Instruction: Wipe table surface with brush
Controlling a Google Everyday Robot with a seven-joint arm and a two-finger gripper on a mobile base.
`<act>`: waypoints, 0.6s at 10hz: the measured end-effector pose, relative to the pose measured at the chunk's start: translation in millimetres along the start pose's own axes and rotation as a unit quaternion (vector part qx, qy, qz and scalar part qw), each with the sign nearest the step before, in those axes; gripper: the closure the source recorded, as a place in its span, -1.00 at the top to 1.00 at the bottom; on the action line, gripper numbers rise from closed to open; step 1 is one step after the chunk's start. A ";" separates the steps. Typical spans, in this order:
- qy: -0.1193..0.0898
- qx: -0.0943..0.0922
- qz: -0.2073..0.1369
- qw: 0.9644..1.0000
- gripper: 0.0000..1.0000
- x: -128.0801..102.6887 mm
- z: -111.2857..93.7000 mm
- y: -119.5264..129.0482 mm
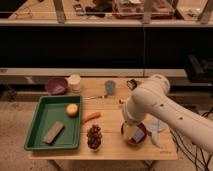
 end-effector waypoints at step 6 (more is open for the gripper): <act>-0.004 -0.010 0.020 1.000 0.60 -12.6 -8.9 -0.9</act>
